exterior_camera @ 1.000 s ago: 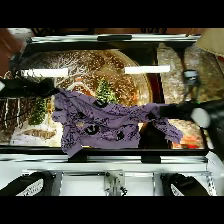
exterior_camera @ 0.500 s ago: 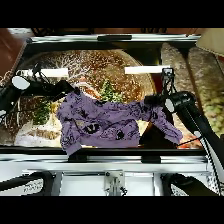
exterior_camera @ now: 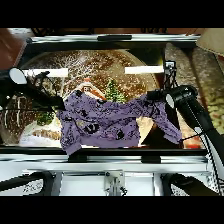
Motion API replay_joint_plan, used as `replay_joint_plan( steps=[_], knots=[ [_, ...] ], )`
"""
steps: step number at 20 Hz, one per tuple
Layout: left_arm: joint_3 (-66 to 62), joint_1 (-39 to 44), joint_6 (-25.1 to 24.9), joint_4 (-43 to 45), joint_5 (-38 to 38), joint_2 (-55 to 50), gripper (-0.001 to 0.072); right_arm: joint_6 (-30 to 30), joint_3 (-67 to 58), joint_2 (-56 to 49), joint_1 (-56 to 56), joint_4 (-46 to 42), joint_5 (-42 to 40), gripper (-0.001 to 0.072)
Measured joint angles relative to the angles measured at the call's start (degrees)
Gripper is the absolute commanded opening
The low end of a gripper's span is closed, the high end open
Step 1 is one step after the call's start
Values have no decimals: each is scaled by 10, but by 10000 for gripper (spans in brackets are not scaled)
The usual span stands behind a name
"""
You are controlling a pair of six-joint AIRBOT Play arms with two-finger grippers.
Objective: Fold the shirts.
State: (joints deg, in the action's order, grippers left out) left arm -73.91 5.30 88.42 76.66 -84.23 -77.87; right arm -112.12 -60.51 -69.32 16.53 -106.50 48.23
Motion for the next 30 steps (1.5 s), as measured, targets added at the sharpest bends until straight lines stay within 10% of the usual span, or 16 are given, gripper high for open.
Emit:
replay_joint_plan(
  steps=[12,15,25,26,27,30],
  knots=[
    [64,231,74,-15,293,-36,545,3,-8,-10,-5,-14,82,82],
    [65,257,81,-17,323,-56,719,3,-31,-13,-7,-16,67,82],
    [65,319,18,-21,341,-74,719,-38,-94,-84,-7,-13,37,85],
    [65,325,12,-19,340,-75,719,-46,-94,-93,-7,-13,31,239],
    [65,330,7,-16,340,-75,718,-53,-95,-101,-7,-13,24,625],
    [65,332,-2,-10,352,-76,718,-35,-105,-109,-7,-15,28,676]
  ],
)
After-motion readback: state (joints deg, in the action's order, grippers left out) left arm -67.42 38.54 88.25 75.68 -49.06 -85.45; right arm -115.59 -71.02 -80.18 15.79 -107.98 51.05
